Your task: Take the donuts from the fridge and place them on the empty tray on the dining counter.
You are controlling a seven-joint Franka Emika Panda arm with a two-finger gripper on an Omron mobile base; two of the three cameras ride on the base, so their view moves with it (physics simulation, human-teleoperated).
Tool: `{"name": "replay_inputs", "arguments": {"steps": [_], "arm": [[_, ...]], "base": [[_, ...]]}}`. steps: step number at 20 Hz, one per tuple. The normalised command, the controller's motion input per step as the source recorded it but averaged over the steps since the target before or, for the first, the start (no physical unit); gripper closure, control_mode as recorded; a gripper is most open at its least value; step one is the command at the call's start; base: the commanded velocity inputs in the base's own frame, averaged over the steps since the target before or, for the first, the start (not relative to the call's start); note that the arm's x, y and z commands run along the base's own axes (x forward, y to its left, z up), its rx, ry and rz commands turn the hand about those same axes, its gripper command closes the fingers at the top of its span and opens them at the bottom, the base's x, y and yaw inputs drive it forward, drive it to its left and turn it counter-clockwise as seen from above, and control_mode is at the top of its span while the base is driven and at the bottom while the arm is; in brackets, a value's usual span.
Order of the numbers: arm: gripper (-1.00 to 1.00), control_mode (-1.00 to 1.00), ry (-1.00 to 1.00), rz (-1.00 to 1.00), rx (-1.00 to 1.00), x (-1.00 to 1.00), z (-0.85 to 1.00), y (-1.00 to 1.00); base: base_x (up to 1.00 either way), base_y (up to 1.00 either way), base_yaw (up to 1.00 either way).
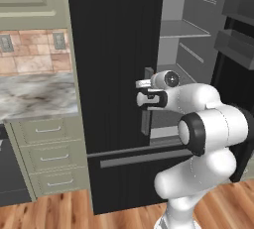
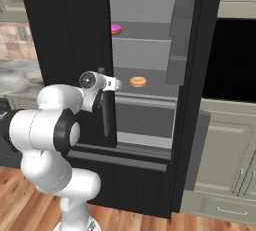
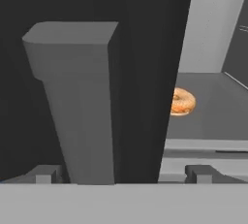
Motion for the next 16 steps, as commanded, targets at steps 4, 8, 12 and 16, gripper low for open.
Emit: {"name": "replay_inputs", "arguments": {"steps": [4, 8, 12, 16], "arm": [[-1.0, -1.0, 0.0, 0.0, 0.0, 0.77, -0.24, 0.0], [-1.0, -1.0, 0.0, 0.0, 0.0, 0.68, -0.13, 0.0], [1.0, -1.0, 0.05, -0.01, 0.0, 0.15, 0.0, 0.0], [1.0, -1.0, 0.18, 0.0, 0.0, -0.49, 0.05, 0.03]], "base": [[0.0, 0.0, 0.0], [0.0, 0.0, 0.0], [0.0, 0.0, 0.0], [0.0, 0.0, 0.0]]}}
